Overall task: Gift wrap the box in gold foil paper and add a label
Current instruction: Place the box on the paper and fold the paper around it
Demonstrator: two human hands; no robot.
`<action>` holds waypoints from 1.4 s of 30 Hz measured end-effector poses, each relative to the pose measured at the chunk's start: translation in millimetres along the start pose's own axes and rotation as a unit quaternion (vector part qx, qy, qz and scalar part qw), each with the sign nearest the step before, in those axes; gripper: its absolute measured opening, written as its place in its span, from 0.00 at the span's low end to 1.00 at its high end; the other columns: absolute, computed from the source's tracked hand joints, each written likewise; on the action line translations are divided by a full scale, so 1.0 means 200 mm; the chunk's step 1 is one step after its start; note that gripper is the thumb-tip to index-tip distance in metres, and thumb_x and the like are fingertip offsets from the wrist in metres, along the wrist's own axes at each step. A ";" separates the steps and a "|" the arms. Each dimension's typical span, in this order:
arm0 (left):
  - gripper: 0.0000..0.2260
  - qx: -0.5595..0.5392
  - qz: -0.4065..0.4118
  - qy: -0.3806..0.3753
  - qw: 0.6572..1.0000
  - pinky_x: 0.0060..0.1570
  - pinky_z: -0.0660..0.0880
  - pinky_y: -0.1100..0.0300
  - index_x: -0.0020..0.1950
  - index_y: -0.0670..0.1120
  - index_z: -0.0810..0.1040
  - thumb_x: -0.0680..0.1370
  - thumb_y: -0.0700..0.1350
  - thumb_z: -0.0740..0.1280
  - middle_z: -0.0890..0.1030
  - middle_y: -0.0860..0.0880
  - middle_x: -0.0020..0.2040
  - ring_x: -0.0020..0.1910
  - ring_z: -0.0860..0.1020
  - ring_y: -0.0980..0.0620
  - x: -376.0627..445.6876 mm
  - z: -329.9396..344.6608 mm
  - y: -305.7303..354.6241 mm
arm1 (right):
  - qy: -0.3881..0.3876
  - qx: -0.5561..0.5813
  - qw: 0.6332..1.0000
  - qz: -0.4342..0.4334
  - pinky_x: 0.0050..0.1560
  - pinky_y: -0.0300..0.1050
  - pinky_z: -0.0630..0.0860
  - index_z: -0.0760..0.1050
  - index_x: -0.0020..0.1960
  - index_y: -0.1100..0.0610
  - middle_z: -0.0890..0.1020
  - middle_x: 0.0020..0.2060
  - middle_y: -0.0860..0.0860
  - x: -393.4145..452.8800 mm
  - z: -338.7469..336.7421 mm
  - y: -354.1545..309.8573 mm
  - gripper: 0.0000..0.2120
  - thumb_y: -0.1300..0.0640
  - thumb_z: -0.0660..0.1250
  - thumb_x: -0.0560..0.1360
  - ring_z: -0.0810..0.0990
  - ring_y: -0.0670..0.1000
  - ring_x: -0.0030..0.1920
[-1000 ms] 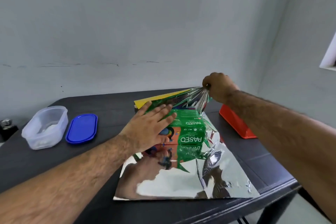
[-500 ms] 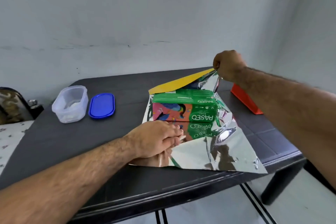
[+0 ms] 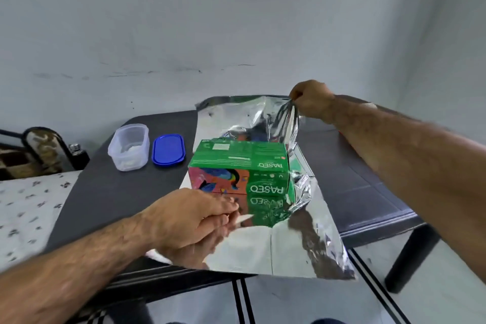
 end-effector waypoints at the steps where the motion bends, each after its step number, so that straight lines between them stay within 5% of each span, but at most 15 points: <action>1: 0.18 -0.009 0.000 0.019 1.000 0.58 0.68 0.75 0.72 0.61 0.77 0.86 0.59 0.57 0.81 0.65 0.66 0.64 0.77 0.63 0.01 -0.03 0.01 | 0.002 0.023 1.000 0.008 0.35 0.33 0.72 0.85 0.54 0.53 0.84 0.46 0.51 -0.01 0.02 0.00 0.10 0.62 0.68 0.77 0.79 0.50 0.41; 4: 0.17 -0.036 0.017 0.143 0.989 0.56 0.77 0.58 0.65 0.51 0.83 0.85 0.56 0.61 0.85 0.56 0.58 0.57 0.82 0.53 0.11 -0.13 0.06 | 0.006 0.094 0.994 0.048 0.39 0.38 0.80 0.85 0.54 0.52 0.87 0.47 0.53 -0.04 0.06 0.03 0.10 0.57 0.77 0.73 0.83 0.51 0.42; 6: 0.19 -0.008 0.005 0.198 0.980 0.65 0.75 0.55 0.69 0.47 0.81 0.82 0.56 0.67 0.84 0.51 0.63 0.63 0.80 0.51 0.22 -0.19 0.07 | -0.040 0.140 0.985 0.091 0.38 0.42 0.80 0.84 0.51 0.53 0.86 0.44 0.52 -0.07 0.09 0.06 0.11 0.59 0.80 0.71 0.82 0.50 0.42; 9: 0.37 0.010 -0.072 0.094 0.993 0.76 0.64 0.53 0.81 0.50 0.67 0.78 0.67 0.68 0.73 0.50 0.77 0.75 0.70 0.49 0.39 -0.19 0.06 | -0.117 0.197 0.962 0.151 0.49 0.49 0.79 0.82 0.51 0.54 0.87 0.44 0.50 -0.16 0.13 0.13 0.13 0.63 0.81 0.70 0.83 0.51 0.48; 12: 0.42 0.044 -0.099 0.012 0.994 0.79 0.60 0.47 0.83 0.55 0.60 0.75 0.75 0.64 0.65 0.53 0.82 0.79 0.64 0.49 0.51 -0.12 0.05 | -0.170 0.214 0.941 0.198 0.52 0.52 0.81 0.82 0.55 0.57 0.87 0.51 0.53 -0.22 0.21 0.24 0.19 0.64 0.81 0.66 0.82 0.53 0.51; 15: 0.41 0.066 -0.103 0.016 0.992 0.80 0.58 0.45 0.83 0.57 0.59 0.76 0.75 0.60 0.63 0.53 0.83 0.81 0.63 0.49 0.58 -0.09 0.06 | -0.197 0.194 0.930 0.242 0.45 0.49 0.83 0.82 0.59 0.62 0.86 0.48 0.58 -0.23 0.30 0.35 0.13 0.67 0.73 0.75 0.83 0.54 0.45; 18: 0.40 0.069 -0.113 0.017 0.991 0.81 0.56 0.44 0.84 0.58 0.57 0.77 0.76 0.57 0.61 0.53 0.84 0.82 0.61 0.50 0.60 -0.06 0.07 | -0.177 0.158 0.928 0.289 0.33 0.43 0.72 0.81 0.55 0.63 0.82 0.39 0.57 -0.24 0.37 0.40 0.07 0.64 0.73 0.77 0.78 0.52 0.33; 21: 0.40 0.082 -0.117 0.026 0.989 0.81 0.56 0.43 0.84 0.58 0.56 0.77 0.77 0.54 0.60 0.53 0.84 0.82 0.60 0.50 0.62 -0.05 0.07 | -0.177 0.121 0.923 0.319 0.33 0.44 0.71 0.81 0.50 0.60 0.81 0.39 0.56 -0.23 0.39 0.39 0.10 0.57 0.78 0.75 0.76 0.54 0.35; 24: 0.40 0.089 -0.119 0.028 0.989 0.81 0.56 0.42 0.84 0.58 0.55 0.77 0.77 0.53 0.60 0.53 0.84 0.82 0.60 0.49 0.63 -0.04 0.07 | -0.161 0.129 0.924 0.322 0.34 0.45 0.72 0.78 0.45 0.61 0.78 0.36 0.56 -0.17 0.39 0.39 0.06 0.62 0.75 0.77 0.75 0.53 0.33; 27: 0.40 0.090 -0.116 0.027 0.989 0.81 0.56 0.42 0.84 0.58 0.55 0.77 0.77 0.52 0.60 0.53 0.84 0.82 0.60 0.49 0.63 -0.02 0.07 | -0.125 0.173 0.929 0.301 0.46 0.49 0.83 0.79 0.57 0.62 0.84 0.47 0.57 -0.10 0.39 0.38 0.19 0.63 0.79 0.69 0.85 0.55 0.45; 29: 0.40 0.096 -0.111 0.031 0.989 0.80 0.57 0.42 0.84 0.58 0.56 0.77 0.77 0.52 0.60 0.53 0.84 0.82 0.61 0.49 0.62 -0.02 0.08 | -0.105 0.150 0.956 0.231 0.54 0.48 0.81 0.76 0.67 0.62 0.83 0.58 0.57 -0.06 0.37 0.32 0.28 0.64 0.79 0.69 0.83 0.57 0.57; 32: 0.40 0.103 -0.108 0.041 0.988 0.80 0.58 0.43 0.84 0.58 0.56 0.78 0.77 0.52 0.61 0.53 0.84 0.81 0.62 0.48 0.61 -0.02 0.08 | -0.147 -0.004 0.985 0.094 0.64 0.43 0.75 0.73 0.75 0.59 0.79 0.69 0.57 -0.05 0.40 0.16 0.26 0.66 0.67 0.77 0.78 0.58 0.69; 37: 0.39 0.103 -0.103 0.052 0.988 0.79 0.56 0.44 0.84 0.57 0.56 0.78 0.76 0.52 0.61 0.53 0.84 0.81 0.62 0.49 0.61 -0.01 0.09 | -0.248 -0.155 0.955 0.055 0.64 0.53 0.80 0.70 0.75 0.56 0.79 0.69 0.56 0.03 0.53 0.17 0.23 0.57 0.67 0.80 0.80 0.58 0.62; 42: 0.39 0.104 -0.097 0.050 0.989 0.80 0.56 0.44 0.85 0.57 0.56 0.79 0.75 0.53 0.61 0.53 0.84 0.82 0.61 0.49 0.63 -0.04 0.06 | -0.266 -0.200 0.942 0.033 0.59 0.53 0.83 0.78 0.61 0.57 0.83 0.55 0.53 0.12 0.54 0.15 0.18 0.50 0.68 0.73 0.83 0.57 0.54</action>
Point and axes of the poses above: each hand's wrist, its own x-axis towards the middle knuckle, its own z-axis out of the palm, y = z × x, the point moved 4 cm from there along x, towards the middle knuckle
